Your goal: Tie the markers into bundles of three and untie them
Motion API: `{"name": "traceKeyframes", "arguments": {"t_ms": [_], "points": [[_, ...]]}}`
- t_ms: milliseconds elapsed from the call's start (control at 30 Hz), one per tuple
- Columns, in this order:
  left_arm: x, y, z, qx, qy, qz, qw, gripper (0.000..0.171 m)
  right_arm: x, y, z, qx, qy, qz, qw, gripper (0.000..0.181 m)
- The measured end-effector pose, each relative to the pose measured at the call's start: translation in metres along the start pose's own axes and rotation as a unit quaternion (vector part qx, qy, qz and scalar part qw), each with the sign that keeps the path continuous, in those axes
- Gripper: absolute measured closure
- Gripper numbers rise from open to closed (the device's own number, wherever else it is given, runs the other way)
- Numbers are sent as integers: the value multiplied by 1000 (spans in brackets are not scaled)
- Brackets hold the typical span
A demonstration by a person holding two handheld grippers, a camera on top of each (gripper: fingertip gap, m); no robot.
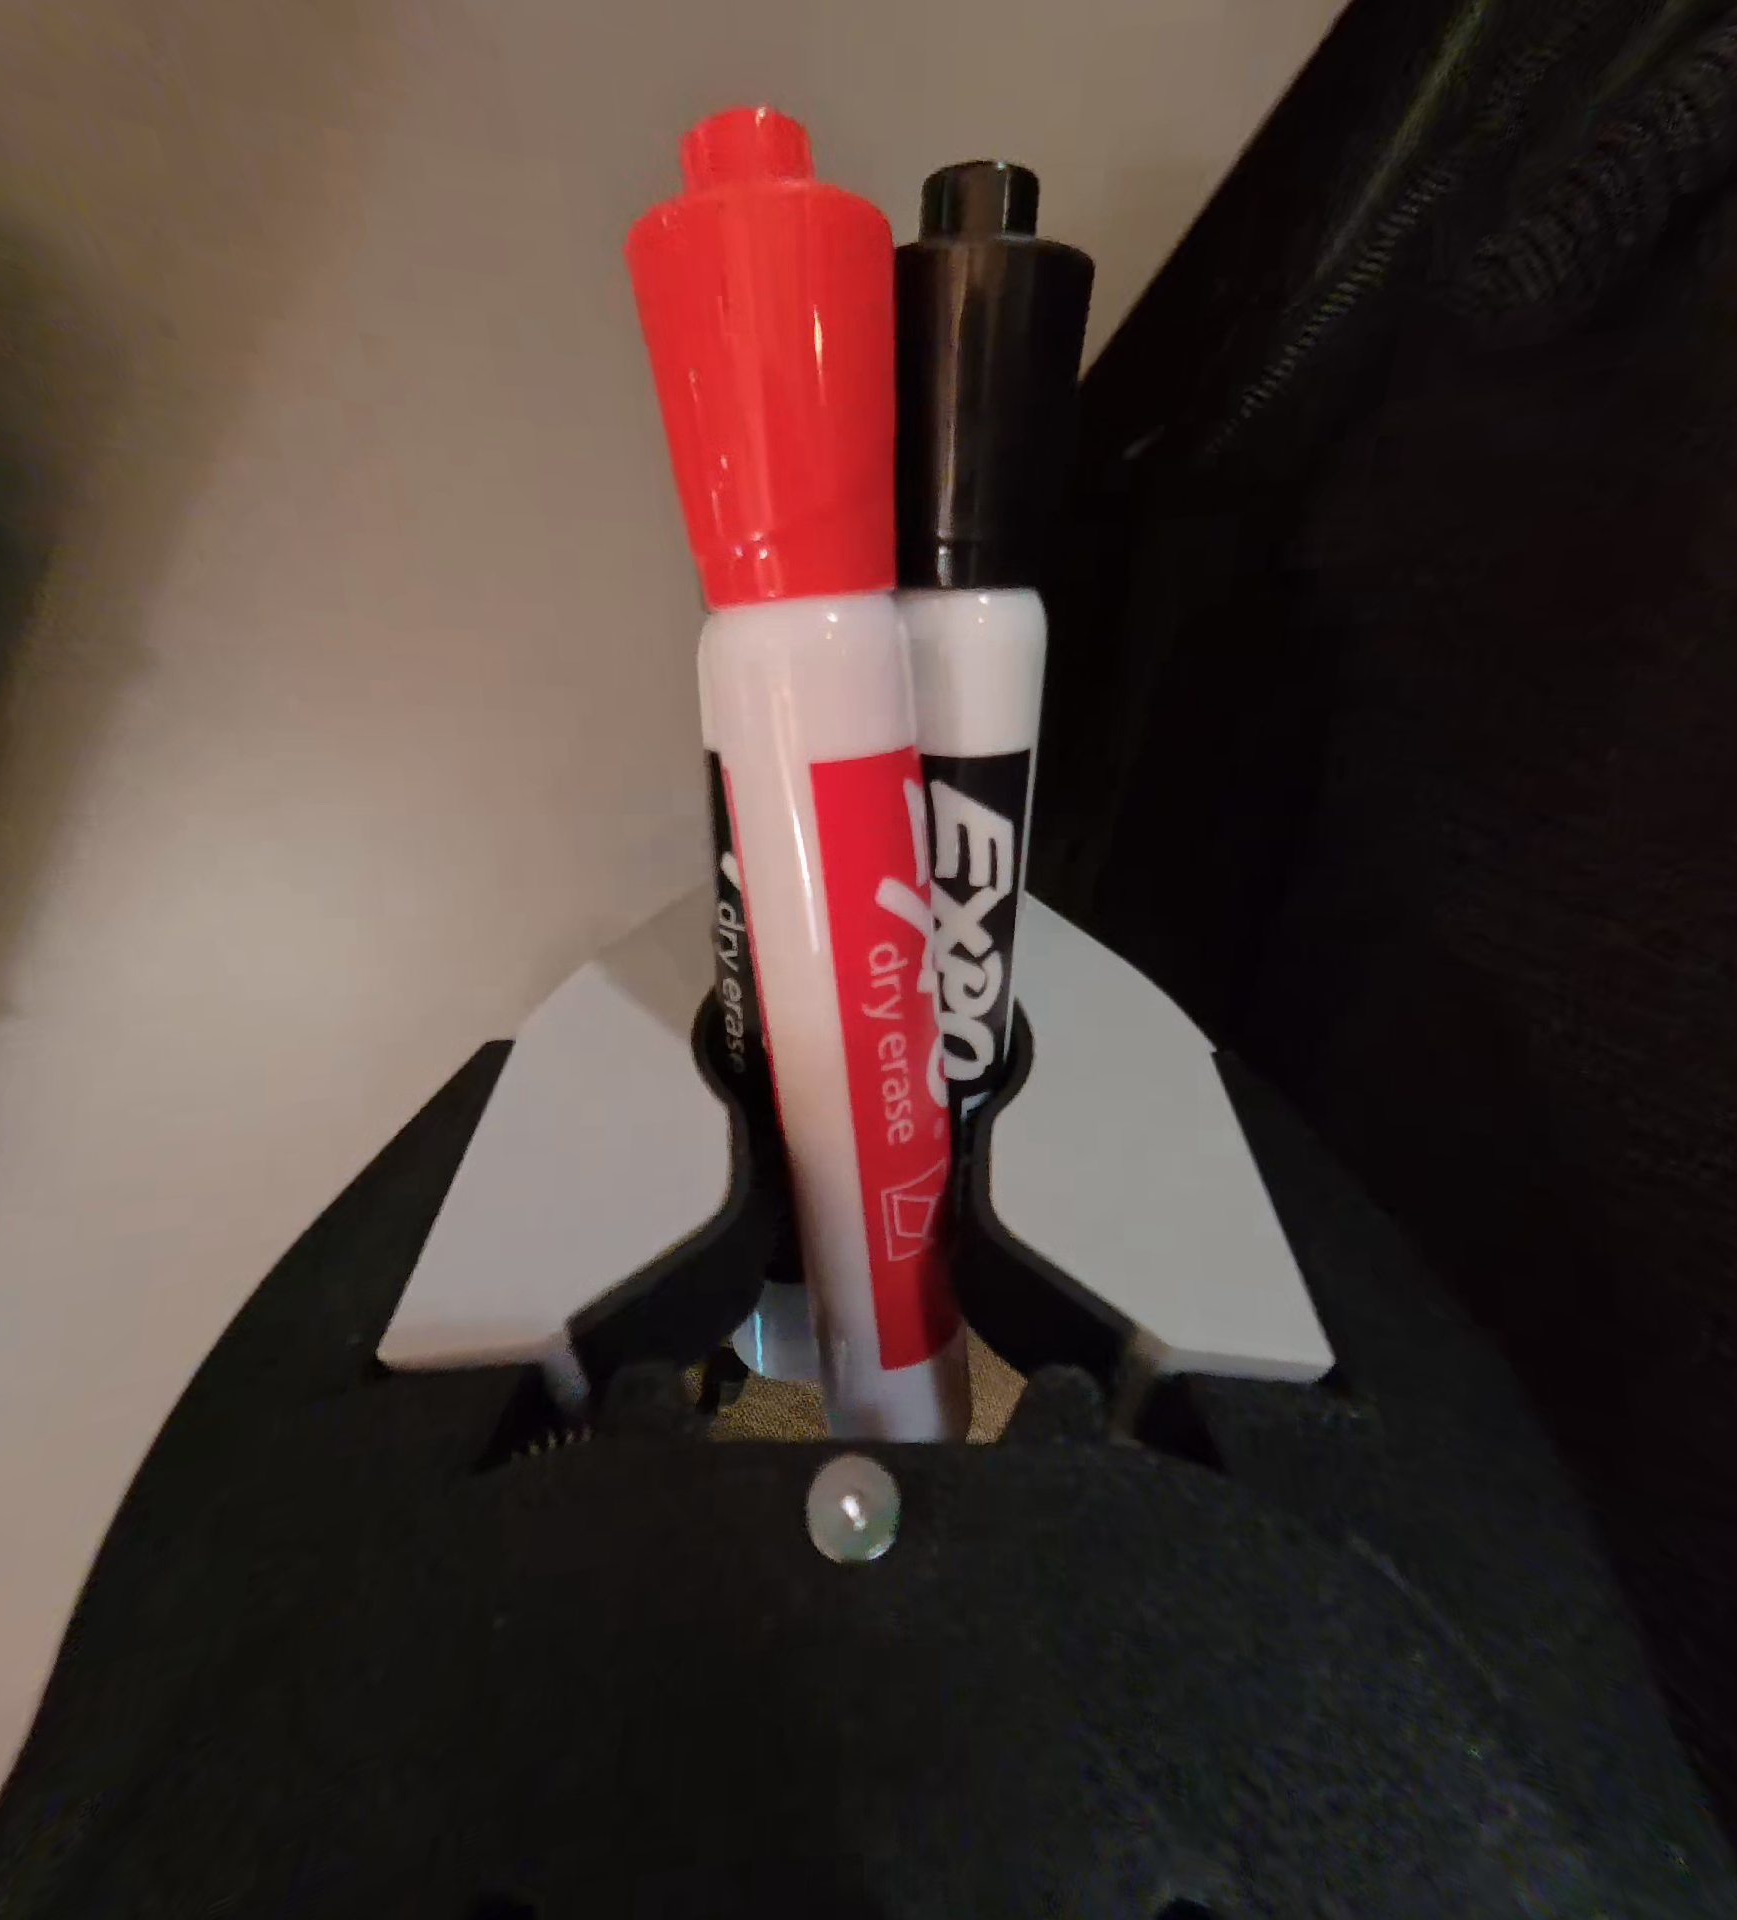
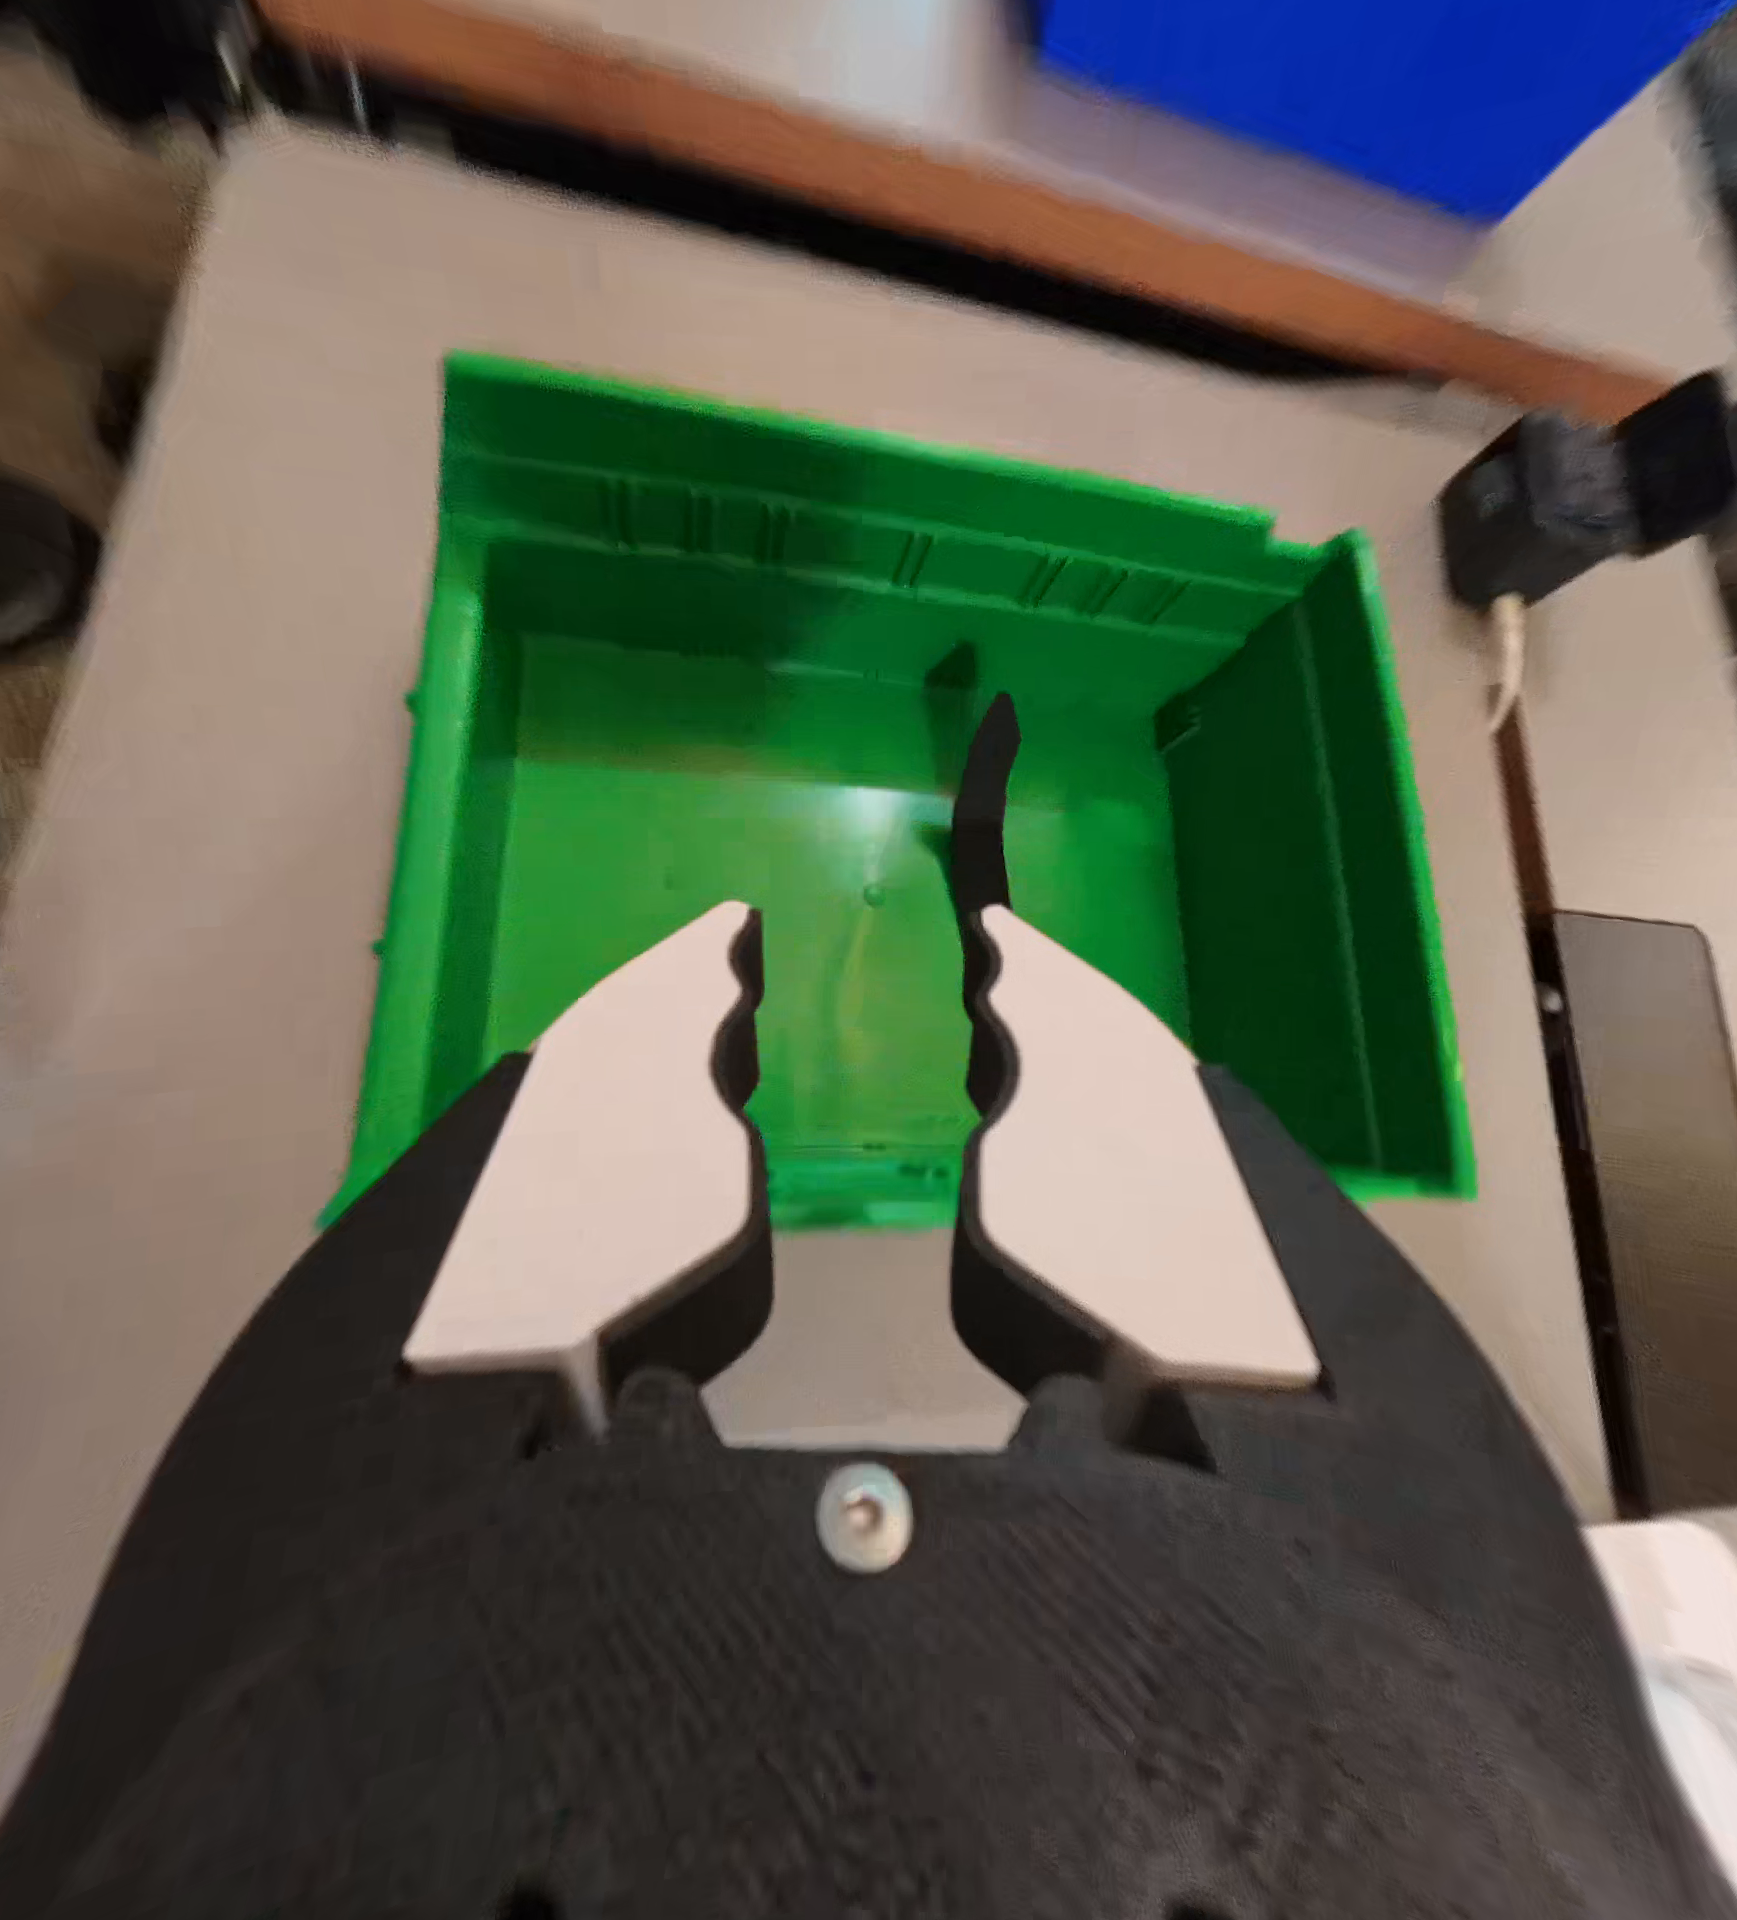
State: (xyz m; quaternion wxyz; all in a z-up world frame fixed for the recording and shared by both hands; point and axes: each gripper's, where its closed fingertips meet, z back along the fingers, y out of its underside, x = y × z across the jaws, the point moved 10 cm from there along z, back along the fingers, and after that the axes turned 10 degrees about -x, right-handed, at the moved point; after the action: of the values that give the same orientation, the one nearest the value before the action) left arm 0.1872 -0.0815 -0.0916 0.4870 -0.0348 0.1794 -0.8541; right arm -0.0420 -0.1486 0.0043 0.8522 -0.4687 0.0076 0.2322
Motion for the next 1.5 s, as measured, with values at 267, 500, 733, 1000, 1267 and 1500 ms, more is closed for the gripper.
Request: {"name": "traceKeyframes", "arguments": {"t_ms": [267,500,733,1000,1267,1500], "points": [[-4,21,7,-11,11,29,999,127,-34,11,-166,312,-3,36,949,132],[-8,35,9,-18,16,51,998,127,-49,-4,-136,251,-10,34,967,161],[-11,28,6,-16,26,38,999,127,-22,-13,72,-44,-8,-67,997,179],[-12,-11,-2,8,32,-18,999,127,42,117,187,8,29,-162,986,179],[8,-85,-23,12,50,-66,996,127,76,161,195,125,97,-134,978,106],[28,-128,-32,20,63,-79,995,126,103,170,243,-69,183,-295,935,131]]}}
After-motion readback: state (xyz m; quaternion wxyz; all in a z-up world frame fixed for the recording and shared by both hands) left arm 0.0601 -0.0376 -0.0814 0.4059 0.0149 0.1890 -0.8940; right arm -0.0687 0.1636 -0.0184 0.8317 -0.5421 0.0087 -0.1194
